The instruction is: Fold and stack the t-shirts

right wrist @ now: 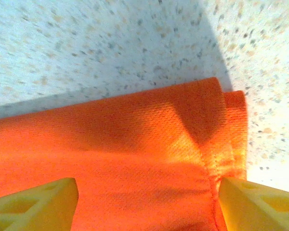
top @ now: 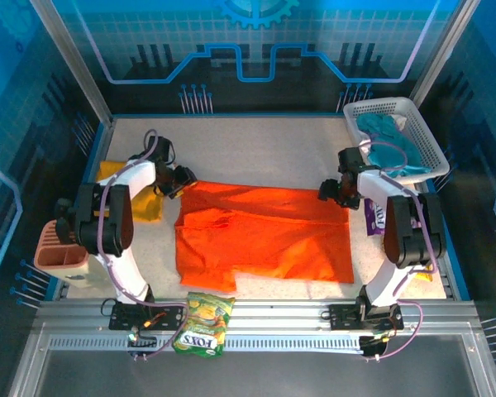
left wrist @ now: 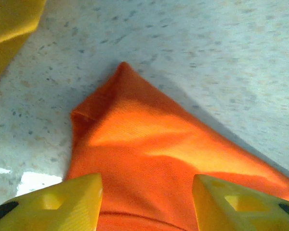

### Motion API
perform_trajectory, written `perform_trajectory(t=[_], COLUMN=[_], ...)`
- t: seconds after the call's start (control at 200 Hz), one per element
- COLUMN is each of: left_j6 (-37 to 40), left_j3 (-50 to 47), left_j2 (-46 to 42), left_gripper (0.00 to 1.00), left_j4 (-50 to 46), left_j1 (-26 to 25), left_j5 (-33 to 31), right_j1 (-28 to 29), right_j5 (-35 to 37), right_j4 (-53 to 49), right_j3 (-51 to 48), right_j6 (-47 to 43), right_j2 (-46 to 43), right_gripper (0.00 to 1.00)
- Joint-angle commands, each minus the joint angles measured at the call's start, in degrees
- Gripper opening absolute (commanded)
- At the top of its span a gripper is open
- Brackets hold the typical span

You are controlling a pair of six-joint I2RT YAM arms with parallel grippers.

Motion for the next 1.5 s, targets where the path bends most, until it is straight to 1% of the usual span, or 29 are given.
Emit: perform_trajectory(t=[0.0,0.13,0.245,0.305,0.35,0.4,0.495,0.55,0.58,0.791,0.971,1.156,1.381,1.496], left_j6=[1.6,2.1,2.5,2.5,2.8,3.1,4.2,4.6,4.6,4.7,4.8,5.2,4.9,4.2], left_j3=[1.6,0.8,-1.9,-2.9,-3.7,-4.2,-3.8,-3.3,-3.0,3.4,5.3,11.2,20.2,25.2], left_j2=[-5.5,-5.3,-3.1,-1.5,-0.6,0.2,2.2,3.3,4.1,11.6,14.4,16.4,20.4,23.4], left_gripper=[0.56,0.58,0.59,0.60,0.63,0.68,0.68,0.69,0.71,0.73,0.72,0.72,0.72,0.71], left_j4=[-2.9,-4.1,-3.8,-3.7,-2.9,-2.5,-2.5,-2.1,-1.8,-5.0,-5.6,-8.6,-11.6,-13.4], left_j1=[-2.7,-6.2,-9.2,-9.7,-9.9,-10.3,-10.5,-10.6,-10.6,-10.6,-10.5,-10.5,-10.4,-9.8], left_j5=[1.0,0.7,-1.0,-1.0,-0.5,-1.6,-2.6,-2.8,-3.0,-3.2,-3.0,-2.6,-1.9,1.3], right_j1=[1.3,2.7,3.9,4.6,4.9,5.2,5.3,5.7,5.6,5.6,5.1,3.8,1.9,0.6], right_j5=[-0.1,-0.4,-0.9,-1.5,-2.0,-2.1,-3.7,-2.9,-2.9,-4.7,-5.3,-5.6,-5.0,-6.2], right_j4=[-2.6,-3.9,-0.6,0.8,1.5,1.4,2.1,1.3,1.2,-2.7,-3.3,-5.1,-9.3,-11.4], right_j3=[0.7,0.2,-3.5,-4.6,-4.7,-4.3,-3.2,-1.7,-1.0,6.3,8.5,13.4,24.5,30.4], right_j6=[-0.5,0.7,3.7,5.2,6.1,7.3,8.1,8.2,8.2,7.7,6.9,5.8,3.3,2.9], right_j2=[-4.0,-3.6,-3.4,-2.3,-1.0,0.8,4.2,5.4,5.9,10.8,12.7,16.3,22.0,25.7], right_gripper=[0.79,0.79,0.79,0.80,0.80,0.81,0.81,0.82,0.82,0.82,0.82,0.82,0.81,0.80])
